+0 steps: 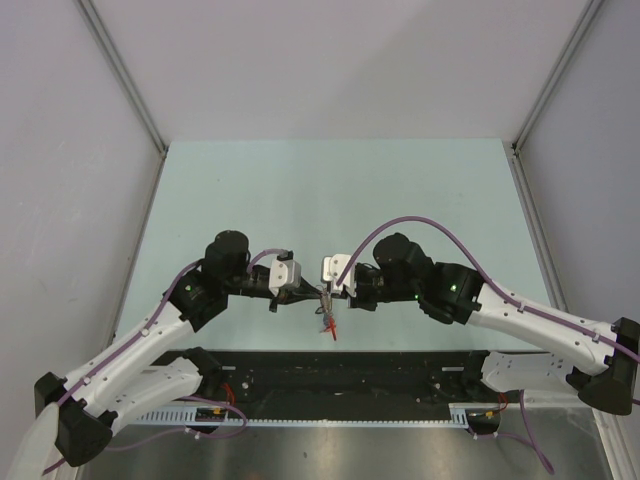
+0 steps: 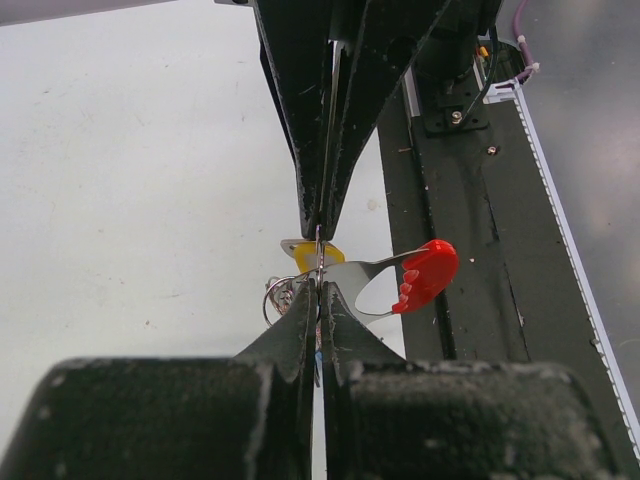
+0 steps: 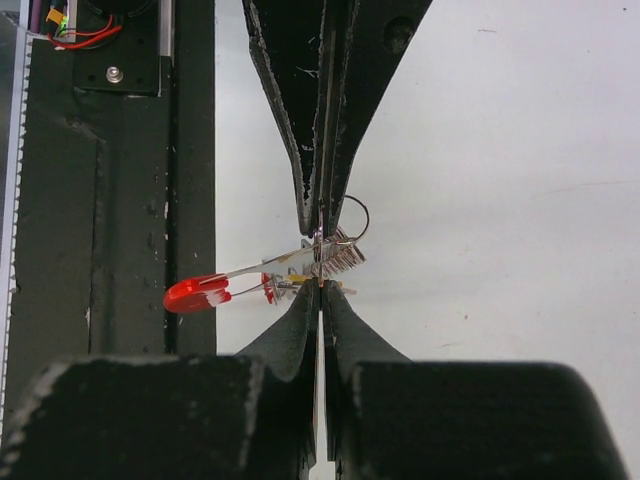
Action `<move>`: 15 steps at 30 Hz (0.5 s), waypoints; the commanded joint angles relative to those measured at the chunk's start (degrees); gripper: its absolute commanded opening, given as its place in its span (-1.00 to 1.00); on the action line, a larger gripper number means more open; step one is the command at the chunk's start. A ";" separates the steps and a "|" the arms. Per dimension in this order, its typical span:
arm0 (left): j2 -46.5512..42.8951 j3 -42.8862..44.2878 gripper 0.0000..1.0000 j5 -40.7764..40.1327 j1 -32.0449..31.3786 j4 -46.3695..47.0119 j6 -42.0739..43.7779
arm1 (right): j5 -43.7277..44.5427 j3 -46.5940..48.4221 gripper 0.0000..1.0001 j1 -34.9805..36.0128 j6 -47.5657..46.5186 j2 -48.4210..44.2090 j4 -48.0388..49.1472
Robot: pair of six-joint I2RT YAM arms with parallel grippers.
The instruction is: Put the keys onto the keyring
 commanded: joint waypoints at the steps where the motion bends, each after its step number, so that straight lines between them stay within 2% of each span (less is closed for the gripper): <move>1: -0.41 -0.10 -0.99 2.56 0.20 2.81 1.35 | -1.14 2.50 -1.00 0.45 0.31 -1.37 1.55; 15: -0.24 -0.01 -1.00 2.56 0.20 2.99 1.00 | -1.50 2.50 -1.00 0.63 0.22 -1.72 1.19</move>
